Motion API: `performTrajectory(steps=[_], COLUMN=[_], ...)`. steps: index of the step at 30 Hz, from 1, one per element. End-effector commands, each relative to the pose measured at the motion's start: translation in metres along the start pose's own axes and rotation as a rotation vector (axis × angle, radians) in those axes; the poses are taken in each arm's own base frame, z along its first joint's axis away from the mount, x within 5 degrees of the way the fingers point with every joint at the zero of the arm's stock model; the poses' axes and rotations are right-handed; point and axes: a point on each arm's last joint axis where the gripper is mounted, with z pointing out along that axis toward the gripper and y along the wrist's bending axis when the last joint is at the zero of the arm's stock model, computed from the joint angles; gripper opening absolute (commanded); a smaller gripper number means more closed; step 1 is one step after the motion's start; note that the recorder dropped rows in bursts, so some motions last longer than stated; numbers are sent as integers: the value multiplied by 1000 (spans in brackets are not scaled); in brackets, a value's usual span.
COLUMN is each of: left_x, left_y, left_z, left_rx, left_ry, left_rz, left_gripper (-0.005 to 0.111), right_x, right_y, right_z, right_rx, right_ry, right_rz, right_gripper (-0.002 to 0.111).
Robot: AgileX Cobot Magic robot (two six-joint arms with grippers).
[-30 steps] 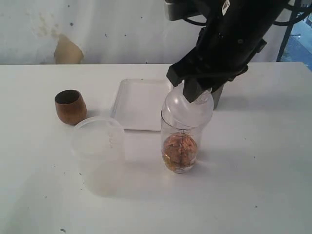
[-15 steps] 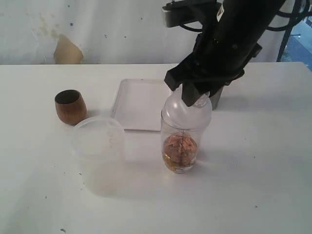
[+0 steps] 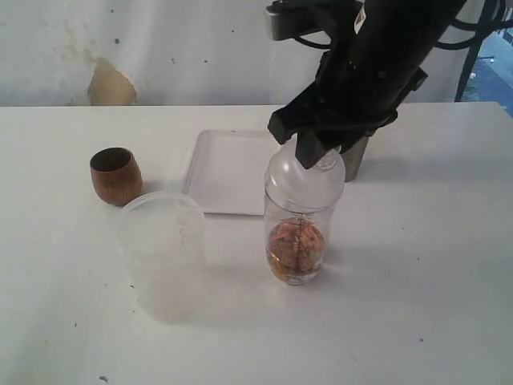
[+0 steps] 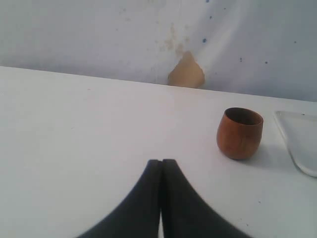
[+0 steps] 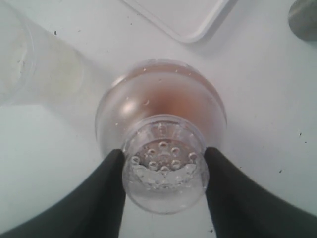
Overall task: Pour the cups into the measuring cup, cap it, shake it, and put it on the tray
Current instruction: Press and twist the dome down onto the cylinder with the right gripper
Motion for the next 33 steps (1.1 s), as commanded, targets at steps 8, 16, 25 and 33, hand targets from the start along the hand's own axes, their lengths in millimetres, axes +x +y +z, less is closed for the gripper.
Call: performTrajectory(steps=[8, 16, 25, 33], left_x=[1, 1, 1, 1], left_y=[0, 0, 0, 0], left_z=[0, 0, 0, 0], left_rx=[2, 2, 2, 2], left_ry=[-8, -8, -8, -8], left_rz=[-4, -4, -4, -4], left_gripper=[0, 0, 0, 0], right_x=[-1, -1, -2, -2], right_y=[0, 0, 0, 0], right_z=[8, 14, 14, 14], right_rx=[-10, -12, -11, -11], right_ry=[15, 44, 36, 30], right_rz=[8, 10, -14, -23], right_gripper=[0, 0, 0, 33])
